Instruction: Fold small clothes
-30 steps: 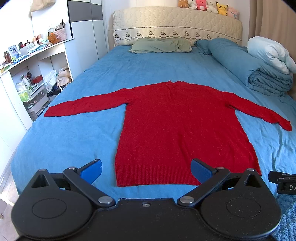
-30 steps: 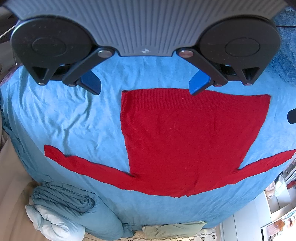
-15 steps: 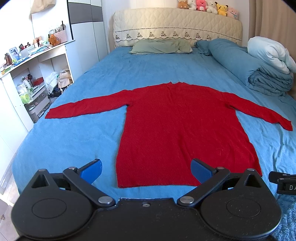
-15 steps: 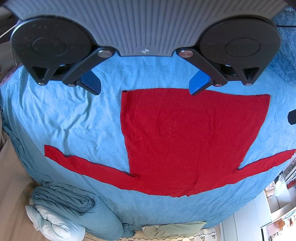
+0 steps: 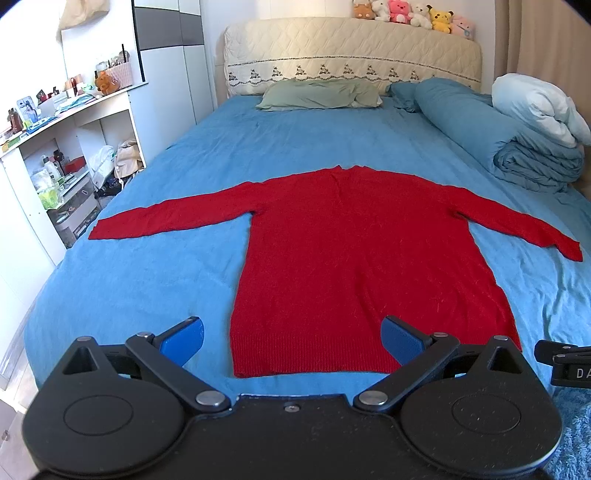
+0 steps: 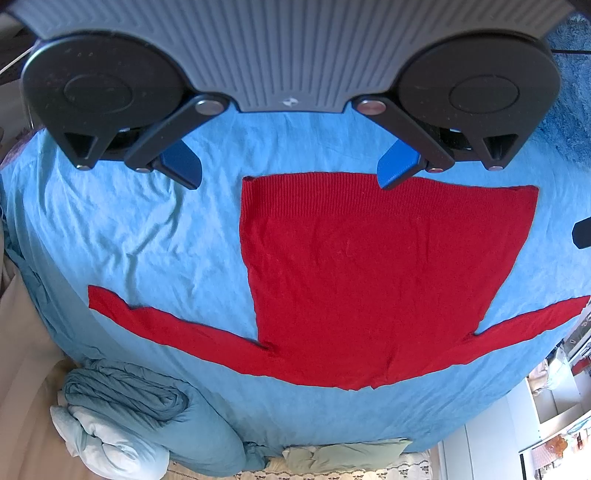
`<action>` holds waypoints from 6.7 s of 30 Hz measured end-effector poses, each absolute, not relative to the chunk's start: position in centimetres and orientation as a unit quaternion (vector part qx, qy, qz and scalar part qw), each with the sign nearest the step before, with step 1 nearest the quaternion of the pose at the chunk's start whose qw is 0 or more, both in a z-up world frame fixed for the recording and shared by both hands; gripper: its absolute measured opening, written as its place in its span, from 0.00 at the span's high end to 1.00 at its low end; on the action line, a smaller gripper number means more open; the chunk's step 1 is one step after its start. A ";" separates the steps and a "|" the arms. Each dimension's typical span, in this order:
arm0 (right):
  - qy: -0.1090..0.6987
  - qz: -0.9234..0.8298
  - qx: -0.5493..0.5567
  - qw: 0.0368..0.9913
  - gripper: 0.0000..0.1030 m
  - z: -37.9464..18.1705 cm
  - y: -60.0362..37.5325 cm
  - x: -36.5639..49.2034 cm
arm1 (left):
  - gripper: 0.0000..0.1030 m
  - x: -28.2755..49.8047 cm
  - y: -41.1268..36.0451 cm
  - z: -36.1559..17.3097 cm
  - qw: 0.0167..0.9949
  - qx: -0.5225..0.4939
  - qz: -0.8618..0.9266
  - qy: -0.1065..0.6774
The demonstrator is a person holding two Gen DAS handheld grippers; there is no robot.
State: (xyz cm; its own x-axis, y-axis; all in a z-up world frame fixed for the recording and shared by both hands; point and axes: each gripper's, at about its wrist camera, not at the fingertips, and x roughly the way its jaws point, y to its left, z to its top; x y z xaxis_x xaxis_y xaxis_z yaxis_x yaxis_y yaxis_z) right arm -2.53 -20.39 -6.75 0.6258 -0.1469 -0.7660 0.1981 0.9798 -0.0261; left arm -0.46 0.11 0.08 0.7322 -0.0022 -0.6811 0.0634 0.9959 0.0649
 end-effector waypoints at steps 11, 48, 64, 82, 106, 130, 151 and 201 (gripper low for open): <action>0.417 -0.100 0.032 0.903 0.00 -6.1 -20.5 -2.2 | 0.00 -0.2 0.2 0.8 0.930 0.035 -0.024 0.365; 0.287 -0.382 0.243 0.844 0.00 -18.7 -56.2 20.7 | 0.00 39.9 -28.1 -11.4 0.881 0.056 -0.189 0.431; 0.160 -0.403 0.401 0.807 0.22 -25.9 -61.6 19.6 | 0.00 43.3 -31.2 -16.8 0.874 0.069 -0.187 0.444; 0.131 -0.409 0.475 0.768 0.80 -27.1 -65.3 18.9 | 0.00 44.5 -30.5 -18.0 0.866 0.087 -0.183 0.458; 0.152 0.079 0.269 0.948 0.81 -7.5 -29.8 43.9 | 0.00 43.8 -4.4 -10.2 0.909 0.050 -0.079 0.406; 0.299 0.190 0.047 0.934 0.05 -20.6 -15.0 44.6 | 0.00 42.2 3.8 -12.4 0.893 -0.068 -0.143 0.422; 0.276 0.124 0.133 0.944 0.00 -19.8 -25.9 35.7 | 0.96 46.2 -2.7 -17.4 0.879 -0.151 -0.068 0.446; 0.277 -0.101 -0.128 0.947 0.00 -23.7 -30.6 36.6 | 0.13 38.1 -1.2 -18.1 0.926 -0.020 -0.073 0.369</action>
